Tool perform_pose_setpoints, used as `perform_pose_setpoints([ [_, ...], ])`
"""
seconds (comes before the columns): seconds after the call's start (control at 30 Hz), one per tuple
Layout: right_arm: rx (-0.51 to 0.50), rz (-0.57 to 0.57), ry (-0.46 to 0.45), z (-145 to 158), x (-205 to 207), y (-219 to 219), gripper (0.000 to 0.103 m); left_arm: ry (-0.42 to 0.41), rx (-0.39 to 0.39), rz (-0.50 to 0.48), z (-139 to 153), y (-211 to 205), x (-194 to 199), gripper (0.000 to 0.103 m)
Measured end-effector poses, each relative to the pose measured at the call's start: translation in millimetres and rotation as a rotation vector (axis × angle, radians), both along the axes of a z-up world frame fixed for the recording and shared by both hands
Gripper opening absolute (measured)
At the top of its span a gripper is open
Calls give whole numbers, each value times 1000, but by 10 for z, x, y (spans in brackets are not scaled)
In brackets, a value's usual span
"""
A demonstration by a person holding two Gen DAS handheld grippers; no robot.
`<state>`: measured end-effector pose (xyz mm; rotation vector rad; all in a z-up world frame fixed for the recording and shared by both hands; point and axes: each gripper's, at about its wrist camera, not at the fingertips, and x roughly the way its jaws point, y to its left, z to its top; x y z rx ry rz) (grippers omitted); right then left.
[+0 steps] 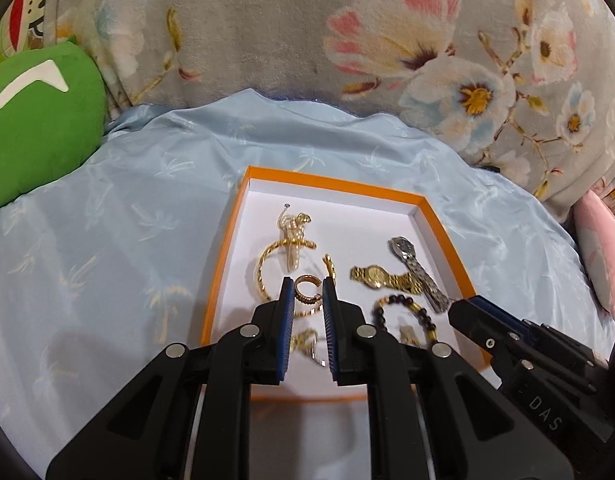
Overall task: Organize jewelry
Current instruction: 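Lower both gold hoops into the orange box and open both tools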
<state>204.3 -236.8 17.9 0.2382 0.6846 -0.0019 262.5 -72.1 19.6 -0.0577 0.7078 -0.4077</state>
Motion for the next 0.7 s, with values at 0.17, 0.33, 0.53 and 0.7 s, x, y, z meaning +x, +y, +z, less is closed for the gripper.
perform_pose_setpoints([
  [0.17,-12,8,8,-56,231,6,16,1,34,-22,-51,-109,130,14],
  [0.33,-30,22,23,-126,267,43,16,-3,54,-34,-80,-155,135,14],
  [0.53,-18,23,28,-153,270,40,16,4,53,-29,-92,-145,147,15],
  [0.7,3,11,22,-151,261,-2,19,-4,72,-19,-95,-159,147,19],
])
